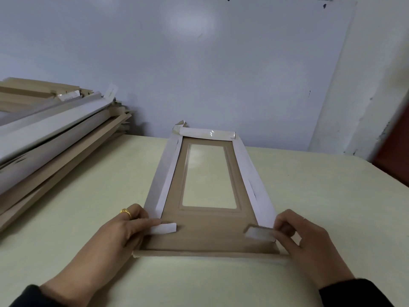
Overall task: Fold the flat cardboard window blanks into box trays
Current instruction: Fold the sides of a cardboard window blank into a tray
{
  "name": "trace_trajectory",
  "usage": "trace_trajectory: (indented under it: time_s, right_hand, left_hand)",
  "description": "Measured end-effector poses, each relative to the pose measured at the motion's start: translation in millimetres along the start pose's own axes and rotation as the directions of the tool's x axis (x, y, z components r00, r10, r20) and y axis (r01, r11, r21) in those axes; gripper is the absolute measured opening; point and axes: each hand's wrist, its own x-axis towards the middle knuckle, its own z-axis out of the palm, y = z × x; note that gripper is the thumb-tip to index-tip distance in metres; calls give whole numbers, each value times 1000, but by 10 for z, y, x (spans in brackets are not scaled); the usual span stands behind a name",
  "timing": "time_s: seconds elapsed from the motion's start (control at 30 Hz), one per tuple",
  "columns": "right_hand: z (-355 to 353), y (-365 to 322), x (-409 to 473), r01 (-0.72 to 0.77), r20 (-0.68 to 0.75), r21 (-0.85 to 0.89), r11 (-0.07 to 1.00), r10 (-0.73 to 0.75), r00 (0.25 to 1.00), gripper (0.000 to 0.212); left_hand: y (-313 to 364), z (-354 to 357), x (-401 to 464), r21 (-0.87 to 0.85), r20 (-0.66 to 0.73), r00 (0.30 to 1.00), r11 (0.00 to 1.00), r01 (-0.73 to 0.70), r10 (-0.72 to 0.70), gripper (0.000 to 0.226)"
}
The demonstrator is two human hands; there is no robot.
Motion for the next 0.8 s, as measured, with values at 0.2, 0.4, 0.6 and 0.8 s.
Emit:
trace_trajectory:
  time_s: [0.2, 0.4, 0.6, 0.8]
  right_hand:
    - [-38, -7, -12, -25, 161, 15, 1000, 22, 987, 61]
    - [-167, 114, -33, -61, 489, -5, 998, 55, 870, 80]
    - [-97, -11, -10, 4, 332, -41, 999, 10, 943, 56]
    - [-52, 31, -14, -54, 224, 0, 999, 53, 973, 50]
  left_hand:
    - [-18, 10, -5, -28, 20, 1000, 1000, 2, -2, 67]
    - [-68, -45, -35, -209, 169, 983, 972, 106, -71, 97]
    - [-82, -87, -44, -291, 215, 974, 946, 140, -78, 97]
    - [-94, -91, -41, -348, 244, 967, 923, 162, -77, 83]
